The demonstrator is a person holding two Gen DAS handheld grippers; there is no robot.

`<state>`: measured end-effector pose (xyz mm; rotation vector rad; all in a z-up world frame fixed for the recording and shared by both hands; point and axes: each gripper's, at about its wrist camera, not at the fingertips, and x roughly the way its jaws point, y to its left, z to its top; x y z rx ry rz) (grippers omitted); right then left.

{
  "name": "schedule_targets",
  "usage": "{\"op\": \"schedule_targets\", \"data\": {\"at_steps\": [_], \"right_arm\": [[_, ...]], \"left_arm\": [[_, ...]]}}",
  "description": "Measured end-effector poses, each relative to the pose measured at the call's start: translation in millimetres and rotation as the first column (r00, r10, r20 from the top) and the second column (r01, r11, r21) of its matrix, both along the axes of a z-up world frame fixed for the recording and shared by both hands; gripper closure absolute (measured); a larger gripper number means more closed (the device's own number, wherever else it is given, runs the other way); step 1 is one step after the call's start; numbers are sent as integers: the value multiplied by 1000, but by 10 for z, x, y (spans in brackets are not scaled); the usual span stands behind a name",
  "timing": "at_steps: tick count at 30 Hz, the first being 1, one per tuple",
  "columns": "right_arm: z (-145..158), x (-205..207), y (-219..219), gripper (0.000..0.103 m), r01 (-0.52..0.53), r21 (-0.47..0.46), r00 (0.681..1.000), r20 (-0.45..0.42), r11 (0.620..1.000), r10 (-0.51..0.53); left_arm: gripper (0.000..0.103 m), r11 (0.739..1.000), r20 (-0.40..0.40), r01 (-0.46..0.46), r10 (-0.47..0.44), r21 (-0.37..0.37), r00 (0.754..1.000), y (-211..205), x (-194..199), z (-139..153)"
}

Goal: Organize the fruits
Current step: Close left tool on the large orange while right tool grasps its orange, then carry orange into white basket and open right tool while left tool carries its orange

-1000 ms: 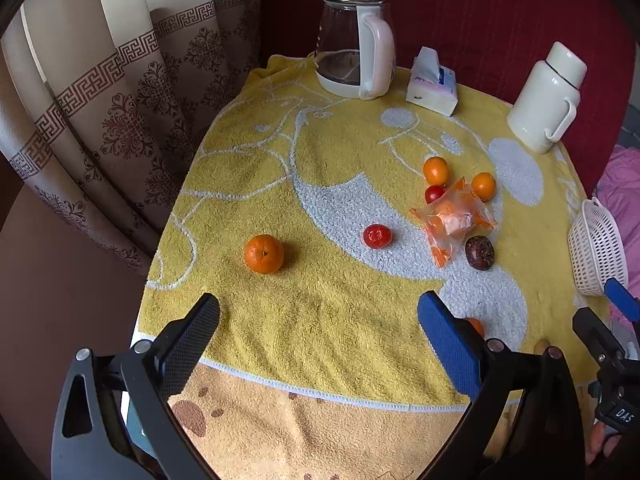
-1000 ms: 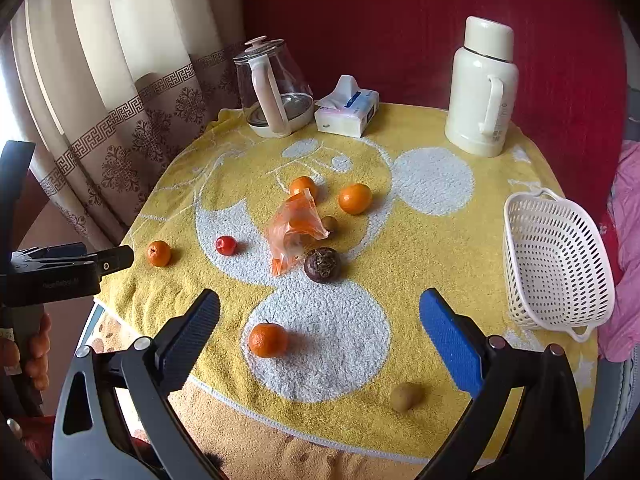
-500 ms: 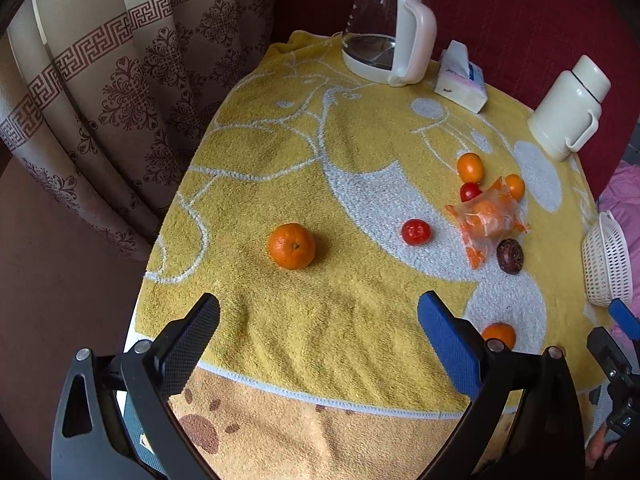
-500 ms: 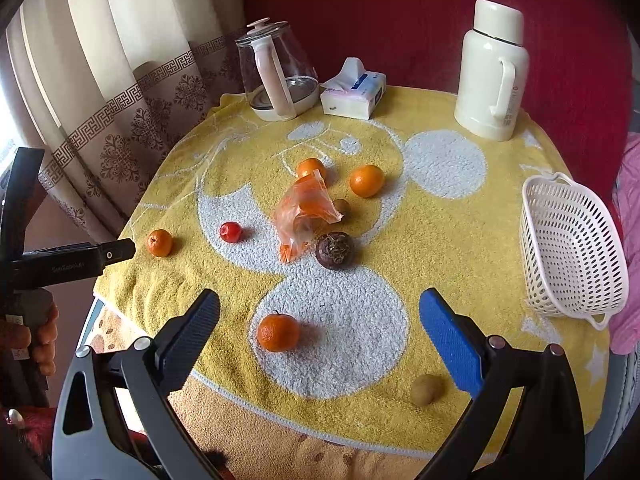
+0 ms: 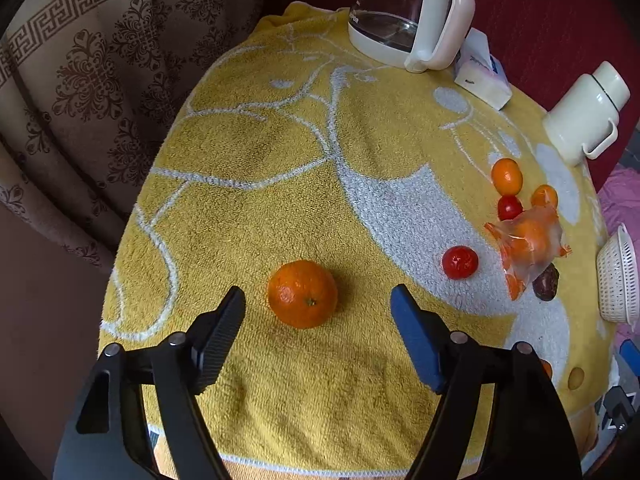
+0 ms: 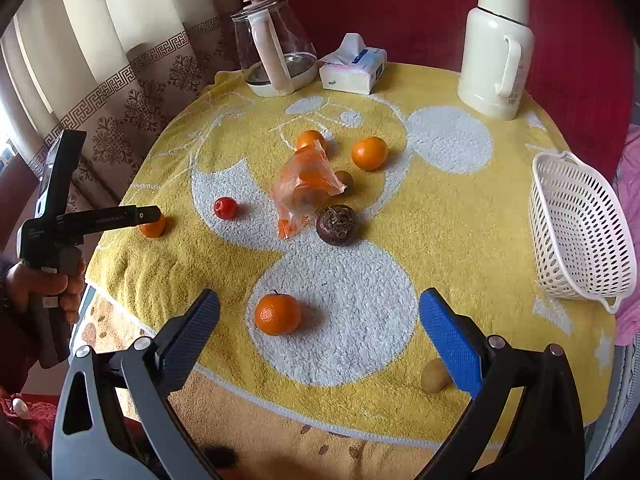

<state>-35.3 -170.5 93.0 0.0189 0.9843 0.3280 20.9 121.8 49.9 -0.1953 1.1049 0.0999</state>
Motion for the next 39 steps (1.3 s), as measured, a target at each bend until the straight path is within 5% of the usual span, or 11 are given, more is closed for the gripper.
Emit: {"op": "schedule_targets", "data": {"at_steps": [9, 34, 39], "right_arm": [[-101, 62, 13, 10, 0, 11, 999, -41, 1000, 1], [-747, 357, 555, 61, -191, -21, 965, -189, 981, 184], [-741, 333, 533, 63, -203, -6, 963, -181, 979, 198]], "left_arm": [[62, 1000, -22, 0, -1, -5, 1000, 61, 132, -214], [63, 999, 67, 15, -13, -42, 998, 9, -140, 324], [63, 1000, 72, 6, -4, -27, 997, -59, -224, 407]]}}
